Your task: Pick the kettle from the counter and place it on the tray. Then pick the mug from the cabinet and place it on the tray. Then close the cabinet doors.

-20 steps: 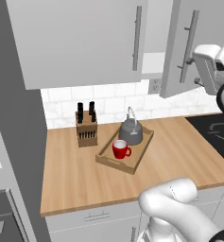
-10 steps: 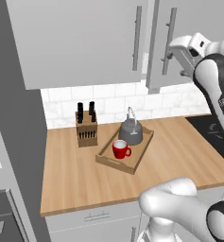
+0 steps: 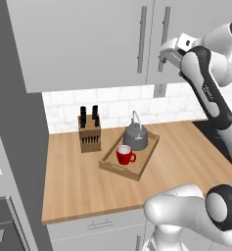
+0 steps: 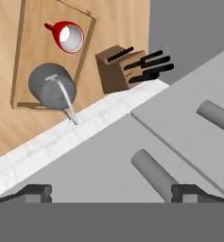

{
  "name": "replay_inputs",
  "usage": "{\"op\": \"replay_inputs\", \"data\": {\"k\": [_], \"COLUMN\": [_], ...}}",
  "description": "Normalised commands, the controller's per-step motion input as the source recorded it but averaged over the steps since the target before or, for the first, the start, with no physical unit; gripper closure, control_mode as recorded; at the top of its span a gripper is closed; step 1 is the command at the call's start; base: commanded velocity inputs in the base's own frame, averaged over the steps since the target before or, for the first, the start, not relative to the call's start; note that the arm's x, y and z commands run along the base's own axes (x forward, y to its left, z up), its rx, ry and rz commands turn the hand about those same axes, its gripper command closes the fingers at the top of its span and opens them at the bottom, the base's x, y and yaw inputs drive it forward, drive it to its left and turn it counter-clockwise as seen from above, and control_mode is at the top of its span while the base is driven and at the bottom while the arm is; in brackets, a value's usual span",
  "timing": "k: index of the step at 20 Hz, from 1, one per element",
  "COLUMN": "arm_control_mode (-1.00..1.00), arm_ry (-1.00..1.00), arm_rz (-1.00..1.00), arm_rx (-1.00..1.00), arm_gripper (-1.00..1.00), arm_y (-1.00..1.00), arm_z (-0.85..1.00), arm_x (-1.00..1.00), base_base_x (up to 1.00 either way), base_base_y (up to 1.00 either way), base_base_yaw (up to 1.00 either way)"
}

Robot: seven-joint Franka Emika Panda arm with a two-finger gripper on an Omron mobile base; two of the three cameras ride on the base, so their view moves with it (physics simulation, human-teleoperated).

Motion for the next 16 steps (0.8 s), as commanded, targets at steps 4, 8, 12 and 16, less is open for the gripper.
{"op": "replay_inputs", "data": {"k": [4,8,12,16], "arm_control_mode": [-1.00,-1.00,-1.00,-1.00], "arm_ry": [0.16,0.16,0.05,0.00], "arm_rz": [-0.06,-0.06,-0.04,-0.02], "arm_rx": [-0.16,-0.16,-0.15,-0.16], "arm_gripper": [-1.00,-1.00,-1.00,-1.00], "arm_y": [0.00,0.00,0.00,0.00], "arm_z": [-0.38,-0.34,-0.37,-0.39], "arm_x": [0.69,0.65,0.47,0.31], "base_base_x": [0.00,0.00,0.00,0.00], "base_base_y": [0.00,0.00,0.00,0.00], "base_base_yaw": [0.00,0.00,0.00,0.00]}}
